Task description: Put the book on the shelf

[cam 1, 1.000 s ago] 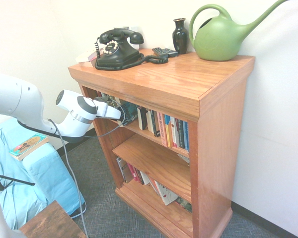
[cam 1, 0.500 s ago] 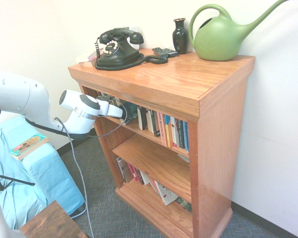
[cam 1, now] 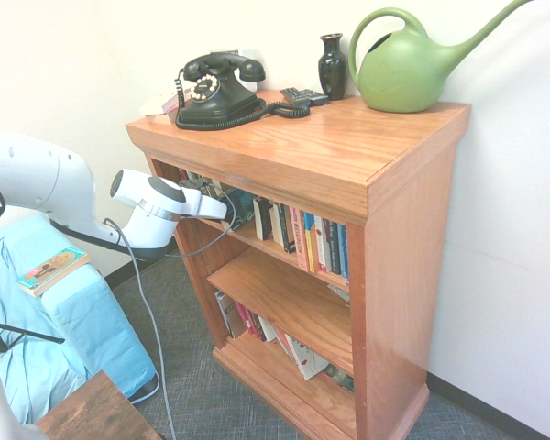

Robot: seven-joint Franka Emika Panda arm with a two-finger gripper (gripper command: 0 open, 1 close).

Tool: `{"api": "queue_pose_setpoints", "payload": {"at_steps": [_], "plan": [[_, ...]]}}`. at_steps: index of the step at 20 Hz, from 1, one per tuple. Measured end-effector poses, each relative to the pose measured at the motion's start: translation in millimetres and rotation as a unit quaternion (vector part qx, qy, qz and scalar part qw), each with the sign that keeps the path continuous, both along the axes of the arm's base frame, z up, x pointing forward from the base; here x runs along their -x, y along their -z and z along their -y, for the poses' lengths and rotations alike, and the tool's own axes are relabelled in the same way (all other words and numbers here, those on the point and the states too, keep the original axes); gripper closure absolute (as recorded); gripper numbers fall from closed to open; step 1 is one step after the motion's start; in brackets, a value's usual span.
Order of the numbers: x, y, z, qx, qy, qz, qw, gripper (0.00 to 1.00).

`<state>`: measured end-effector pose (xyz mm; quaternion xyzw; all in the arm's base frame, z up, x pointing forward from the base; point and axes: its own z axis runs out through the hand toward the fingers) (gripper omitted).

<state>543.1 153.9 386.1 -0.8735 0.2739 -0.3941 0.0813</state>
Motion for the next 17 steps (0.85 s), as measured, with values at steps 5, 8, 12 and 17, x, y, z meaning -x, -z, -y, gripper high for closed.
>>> {"api": "queue_pose_setpoints", "payload": {"at_steps": [5,8,12,17], "plan": [[1,1,0,-0.001,0.001,-0.001,1.0,0.0],[8,5,3,0.002,0.002,-0.006,1.0,0.0],[36,9,12,0.015,0.007,-0.016,1.0,0.0],[103,7,36,0.067,0.026,-0.03,0.997,0.0]]}}
